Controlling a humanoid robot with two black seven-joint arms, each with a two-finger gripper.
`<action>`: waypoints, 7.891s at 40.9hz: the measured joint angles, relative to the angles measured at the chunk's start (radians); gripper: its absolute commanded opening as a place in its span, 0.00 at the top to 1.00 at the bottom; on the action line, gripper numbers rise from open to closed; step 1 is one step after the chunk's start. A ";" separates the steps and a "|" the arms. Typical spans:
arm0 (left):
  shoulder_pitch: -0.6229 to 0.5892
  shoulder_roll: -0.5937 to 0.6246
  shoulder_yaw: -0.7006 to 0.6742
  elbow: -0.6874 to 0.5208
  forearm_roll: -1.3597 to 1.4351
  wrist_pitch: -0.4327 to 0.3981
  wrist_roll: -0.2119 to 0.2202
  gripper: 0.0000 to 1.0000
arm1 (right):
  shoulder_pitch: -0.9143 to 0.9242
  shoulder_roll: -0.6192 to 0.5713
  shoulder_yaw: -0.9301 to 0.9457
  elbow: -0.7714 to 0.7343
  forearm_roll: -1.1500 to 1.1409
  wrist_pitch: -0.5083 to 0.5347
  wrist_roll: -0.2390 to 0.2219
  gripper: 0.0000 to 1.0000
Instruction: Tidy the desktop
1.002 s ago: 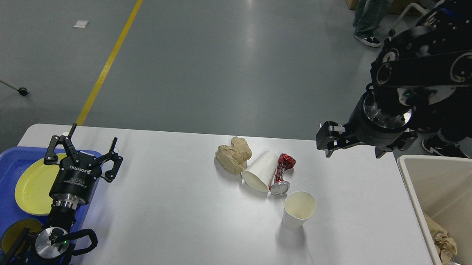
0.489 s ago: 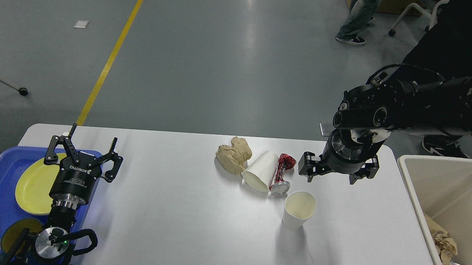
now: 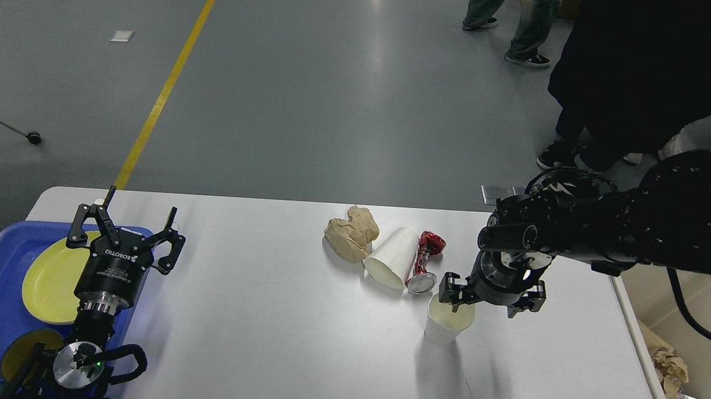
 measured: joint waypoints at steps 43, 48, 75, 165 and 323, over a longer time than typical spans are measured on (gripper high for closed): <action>0.000 0.000 0.000 0.000 0.000 0.000 0.000 0.04 | -0.031 -0.012 0.019 0.050 0.117 -0.067 -0.005 1.00; 0.000 0.000 0.000 0.000 0.000 0.000 0.000 0.04 | 0.017 -0.055 0.019 0.079 0.117 -0.039 -0.005 1.00; 0.000 0.000 0.000 0.000 0.000 0.000 0.000 0.04 | 0.818 -0.289 -0.133 0.567 0.196 0.297 0.005 1.00; 0.000 0.000 0.000 0.000 -0.001 0.000 -0.001 0.04 | -0.938 -0.334 0.033 -0.894 0.145 -0.477 0.011 0.00; 0.000 0.000 0.000 0.000 0.000 0.000 0.000 0.04 | -0.242 -0.063 0.137 -0.323 0.112 0.034 -0.001 0.02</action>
